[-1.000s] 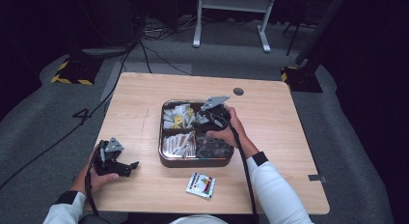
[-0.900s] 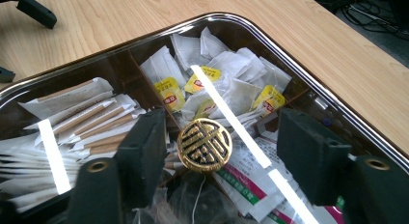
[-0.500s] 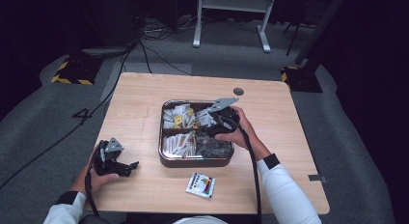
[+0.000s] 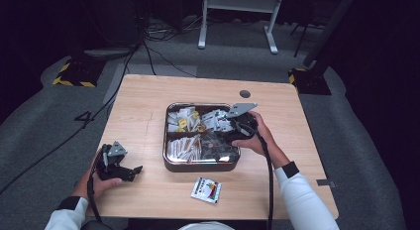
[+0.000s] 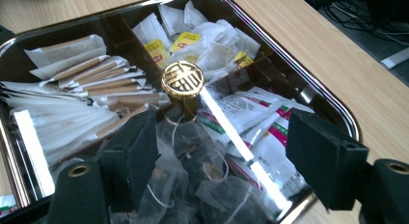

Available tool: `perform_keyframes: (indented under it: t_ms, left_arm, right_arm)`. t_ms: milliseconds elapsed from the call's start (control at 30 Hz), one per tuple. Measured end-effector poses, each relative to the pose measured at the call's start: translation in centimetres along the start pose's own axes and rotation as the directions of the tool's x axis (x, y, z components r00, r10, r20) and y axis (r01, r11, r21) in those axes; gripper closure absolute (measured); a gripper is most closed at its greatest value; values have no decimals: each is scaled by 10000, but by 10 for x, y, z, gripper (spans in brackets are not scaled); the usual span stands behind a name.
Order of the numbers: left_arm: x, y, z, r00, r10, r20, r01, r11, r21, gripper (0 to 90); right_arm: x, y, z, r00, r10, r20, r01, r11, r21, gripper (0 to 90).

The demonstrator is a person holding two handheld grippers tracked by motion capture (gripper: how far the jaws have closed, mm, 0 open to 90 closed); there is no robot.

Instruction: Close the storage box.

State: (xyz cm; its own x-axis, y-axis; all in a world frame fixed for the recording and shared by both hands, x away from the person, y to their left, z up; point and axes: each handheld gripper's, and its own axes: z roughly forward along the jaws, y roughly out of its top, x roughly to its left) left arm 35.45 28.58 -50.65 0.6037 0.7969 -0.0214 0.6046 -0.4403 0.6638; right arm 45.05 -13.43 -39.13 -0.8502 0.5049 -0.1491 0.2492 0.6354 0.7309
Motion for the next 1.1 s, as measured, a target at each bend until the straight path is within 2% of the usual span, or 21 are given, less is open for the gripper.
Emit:
perform_keyframes:
  t_ms: [500, 1100]
  left_arm:
    - [0, 0, 0, 10000, 56, 6, -56, 10000, 2, 2]
    - [0, 0, 0, 10000, 19, 1, -19, 10000, -4, 2]
  right_arm:
    - [-5, -18, -18, 9987, -87, 494, 74, 9996, 269, 277]
    - [-6, -45, -42, 9958, 30, 920, -60, 9995, 319, 270]
